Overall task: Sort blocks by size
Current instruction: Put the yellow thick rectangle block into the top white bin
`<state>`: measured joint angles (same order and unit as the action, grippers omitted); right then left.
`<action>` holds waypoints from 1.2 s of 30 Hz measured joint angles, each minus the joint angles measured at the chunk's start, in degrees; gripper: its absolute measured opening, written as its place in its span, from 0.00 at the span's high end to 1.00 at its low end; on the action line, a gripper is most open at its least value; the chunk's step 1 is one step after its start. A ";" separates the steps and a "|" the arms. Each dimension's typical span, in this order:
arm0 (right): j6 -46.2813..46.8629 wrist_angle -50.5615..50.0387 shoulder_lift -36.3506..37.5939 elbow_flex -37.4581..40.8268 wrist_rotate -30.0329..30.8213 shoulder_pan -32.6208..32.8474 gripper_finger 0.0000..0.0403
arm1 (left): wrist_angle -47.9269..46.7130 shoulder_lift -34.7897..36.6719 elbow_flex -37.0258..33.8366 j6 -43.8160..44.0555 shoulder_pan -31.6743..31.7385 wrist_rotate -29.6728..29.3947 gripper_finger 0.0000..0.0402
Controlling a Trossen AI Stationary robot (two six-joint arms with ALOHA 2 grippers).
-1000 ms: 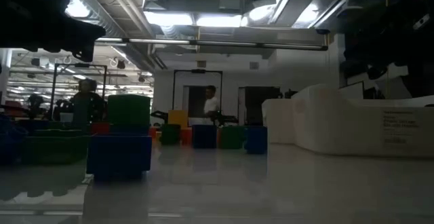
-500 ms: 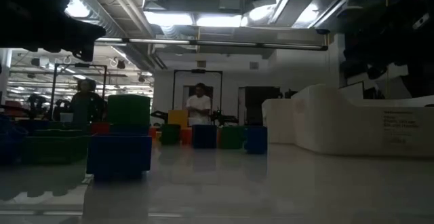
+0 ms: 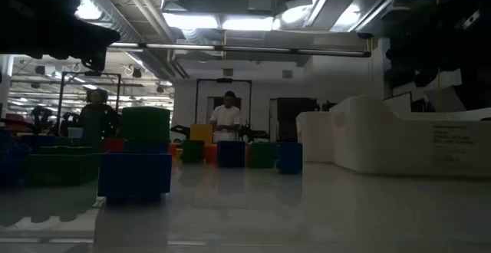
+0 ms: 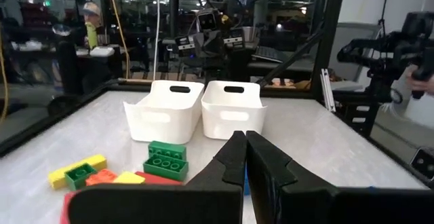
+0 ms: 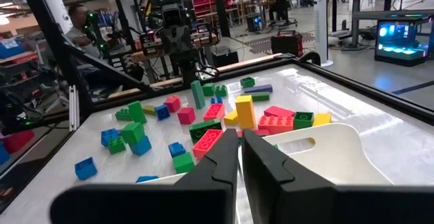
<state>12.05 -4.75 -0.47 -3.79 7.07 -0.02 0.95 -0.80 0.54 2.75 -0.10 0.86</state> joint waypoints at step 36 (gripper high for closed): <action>0.11 0.46 0.00 -0.26 0.04 0.00 0.94 | 20.91 -10.60 0.02 4.35 6.13 -9.02 0.66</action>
<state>12.16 -4.30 -0.47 -4.05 7.11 -0.02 21.86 -11.40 0.56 7.09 6.03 -8.15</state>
